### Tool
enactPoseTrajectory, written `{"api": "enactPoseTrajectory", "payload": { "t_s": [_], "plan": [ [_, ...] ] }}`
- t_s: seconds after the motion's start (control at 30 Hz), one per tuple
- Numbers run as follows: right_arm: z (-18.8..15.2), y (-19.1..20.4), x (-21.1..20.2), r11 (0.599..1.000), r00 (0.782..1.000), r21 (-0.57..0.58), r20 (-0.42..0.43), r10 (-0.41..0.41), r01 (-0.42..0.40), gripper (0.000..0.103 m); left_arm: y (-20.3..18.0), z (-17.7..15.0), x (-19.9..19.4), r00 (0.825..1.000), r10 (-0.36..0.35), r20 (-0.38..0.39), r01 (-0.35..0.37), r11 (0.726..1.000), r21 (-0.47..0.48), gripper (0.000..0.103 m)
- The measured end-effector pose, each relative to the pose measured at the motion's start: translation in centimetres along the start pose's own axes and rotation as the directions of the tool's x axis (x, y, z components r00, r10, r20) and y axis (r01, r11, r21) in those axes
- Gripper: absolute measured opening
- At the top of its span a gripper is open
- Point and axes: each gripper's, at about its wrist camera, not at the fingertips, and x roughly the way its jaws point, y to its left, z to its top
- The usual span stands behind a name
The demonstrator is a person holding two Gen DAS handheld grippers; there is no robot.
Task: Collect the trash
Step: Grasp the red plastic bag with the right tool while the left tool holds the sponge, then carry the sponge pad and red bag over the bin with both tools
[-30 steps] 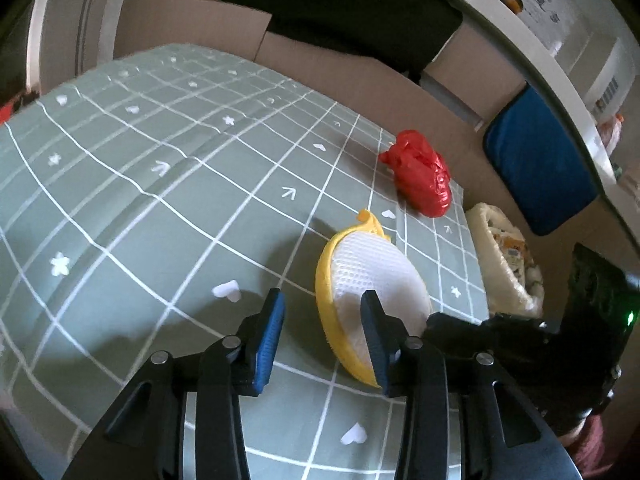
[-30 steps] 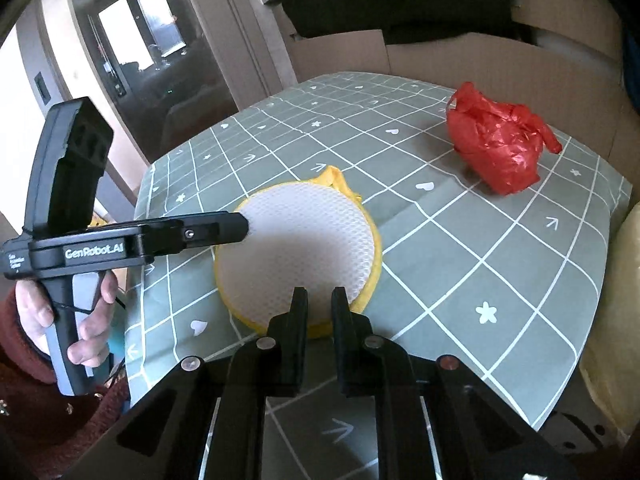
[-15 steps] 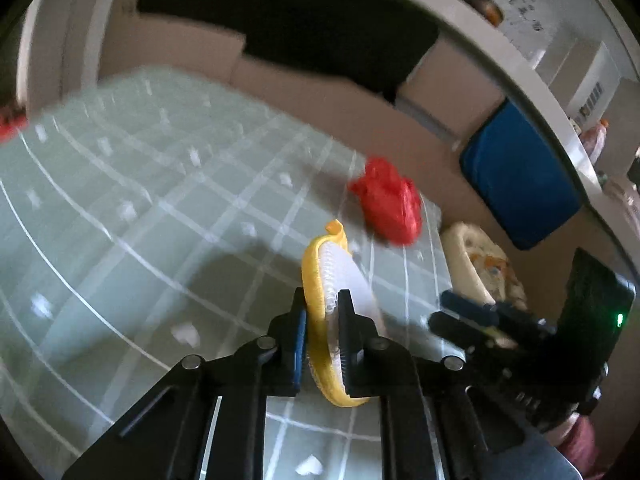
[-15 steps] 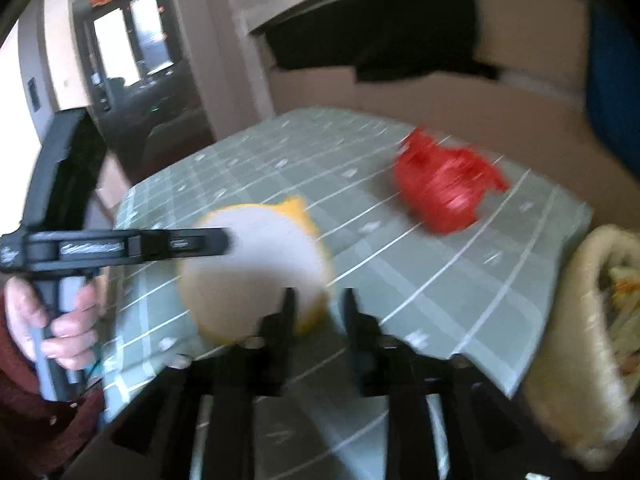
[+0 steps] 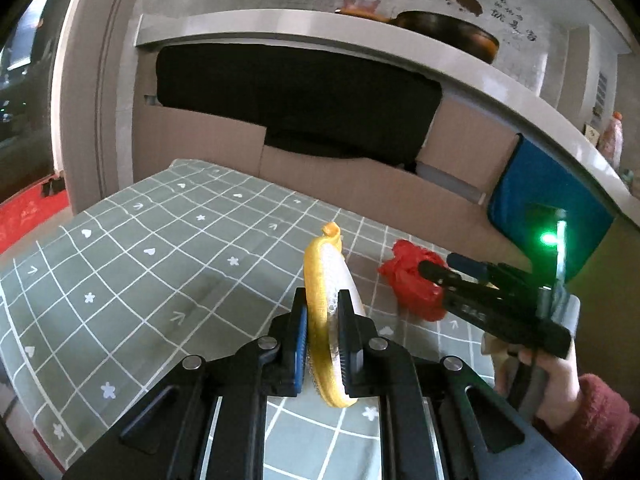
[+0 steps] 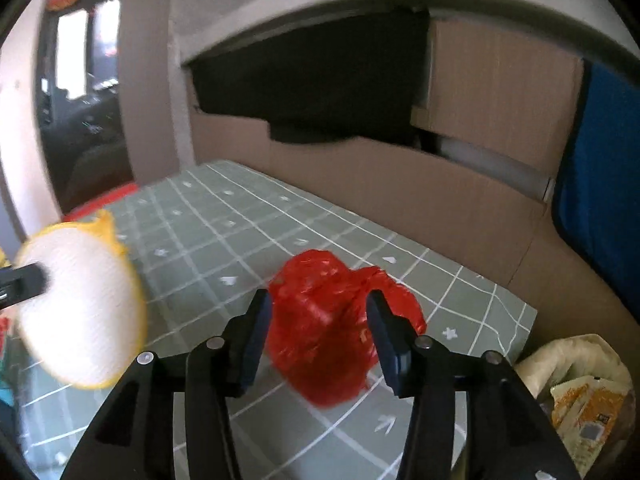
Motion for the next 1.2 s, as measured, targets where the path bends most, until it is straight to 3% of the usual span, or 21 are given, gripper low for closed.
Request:
{"api": "enactPoseTrajectory", "payload": {
  "t_s": [0.1, 0.23, 0.43, 0.57, 0.77, 1.0, 1.2],
  "plan": [
    [-0.2, -0.6, 2.7, 0.999, 0.995, 0.013, -0.087, -0.05, 0.051, 0.051, -0.1, -0.2, 0.2, 1.0, 0.016, -0.002, -0.016, 1.0, 0.006, 0.014],
    [-1.3, -2.1, 3.0, 0.995, 0.994, 0.099, -0.109, 0.0, 0.011, 0.06, -0.2, -0.4, 0.8, 1.0, 0.02, -0.021, -0.019, 1.0, 0.01, 0.014],
    [-2.0, -3.0, 2.7, 0.986, 0.988, 0.164, -0.14, 0.066, -0.043, 0.059, -0.8, -0.8, 1.1, 0.999, 0.008, -0.033, -0.008, 1.0, 0.006, 0.014],
    [-2.3, -3.1, 0.5, 0.983, 0.993, 0.17, -0.091, 0.079, -0.063, 0.05, -1.5, -0.7, 0.8, 1.0, 0.004, -0.022, -0.004, 1.0, 0.019, 0.014],
    [-2.3, -2.8, -6.1, 0.99, 0.999, 0.131, 0.016, 0.05, -0.052, 0.05, -4.1, 0.5, 0.1, 0.999, -0.03, 0.019, 0.029, 0.998, 0.062, 0.014],
    [-1.5, -4.9, -13.4, 0.993, 0.991, 0.119, 0.126, -0.038, 0.023, 0.05, -9.4, 2.4, -0.8, 0.988, -0.136, 0.071, 0.126, 0.984, 0.127, 0.014],
    [-2.4, -8.7, -18.4, 0.977, 0.974, 0.188, 0.185, -0.135, 0.1, 0.05, -15.0, 3.5, -0.1, 0.958, -0.28, 0.056, 0.266, 0.947, 0.183, 0.014]
  ]
}}
